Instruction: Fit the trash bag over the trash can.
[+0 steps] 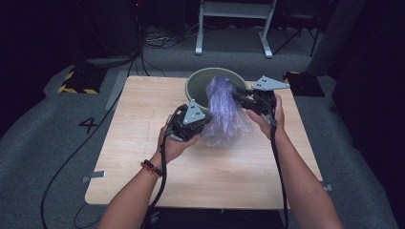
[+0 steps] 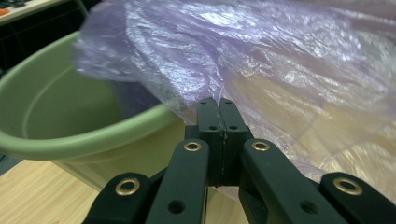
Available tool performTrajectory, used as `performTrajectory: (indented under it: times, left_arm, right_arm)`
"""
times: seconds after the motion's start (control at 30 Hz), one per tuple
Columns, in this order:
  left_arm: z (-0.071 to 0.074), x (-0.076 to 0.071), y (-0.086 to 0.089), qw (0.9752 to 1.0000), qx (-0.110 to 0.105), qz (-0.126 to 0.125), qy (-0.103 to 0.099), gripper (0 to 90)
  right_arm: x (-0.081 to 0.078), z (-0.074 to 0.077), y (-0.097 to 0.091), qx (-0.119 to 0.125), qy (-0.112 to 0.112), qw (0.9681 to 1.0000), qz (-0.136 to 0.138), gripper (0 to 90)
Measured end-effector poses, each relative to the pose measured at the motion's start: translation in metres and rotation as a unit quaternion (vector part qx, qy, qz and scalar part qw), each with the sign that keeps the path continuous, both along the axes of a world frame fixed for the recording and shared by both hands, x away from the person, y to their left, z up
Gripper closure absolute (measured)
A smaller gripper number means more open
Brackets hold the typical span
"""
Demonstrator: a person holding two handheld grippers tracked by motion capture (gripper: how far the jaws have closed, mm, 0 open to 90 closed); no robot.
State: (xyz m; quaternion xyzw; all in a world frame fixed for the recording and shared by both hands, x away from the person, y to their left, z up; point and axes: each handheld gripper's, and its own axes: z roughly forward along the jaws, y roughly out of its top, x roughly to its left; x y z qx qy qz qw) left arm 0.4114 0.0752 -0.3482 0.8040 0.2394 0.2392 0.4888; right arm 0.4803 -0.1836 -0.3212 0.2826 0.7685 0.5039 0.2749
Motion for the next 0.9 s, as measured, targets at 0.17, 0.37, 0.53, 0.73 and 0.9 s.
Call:
performTrajectory:
  times: [0.17, 0.37, 0.53, 0.73, 0.9]
  left_arm:
    - [0.004, 0.003, 0.000, 0.9999, 0.004, 0.012, 0.000, 90.0]
    - [0.005, 0.007, 0.001, 0.9994, 0.002, 0.035, 0.003, 90.0]
    - [0.007, 0.010, 0.003, 0.9986, 0.005, 0.053, -0.001, 90.0]
    - [0.010, 0.012, 0.001, 0.9980, 0.007, 0.063, -0.002, 90.0]
    - [0.013, 0.013, -0.001, 0.9977, 0.008, 0.068, 0.000, 90.0]
  right_arm:
    - [-0.010, 0.007, -0.005, 0.000, -0.010, 0.9998, 0.018, 46.5]
    - [-0.029, 0.022, -0.013, 0.010, -0.027, 0.9982, 0.052, 35.0]
    - [-0.049, 0.027, -0.018, 0.016, -0.028, 0.9949, 0.095, 30.6]
    - [-0.069, 0.020, -0.014, 0.000, -0.027, 0.9889, 0.146, 26.0]
    - [-0.077, 0.015, -0.013, 0.007, -0.024, 0.9844, 0.174, 26.1]
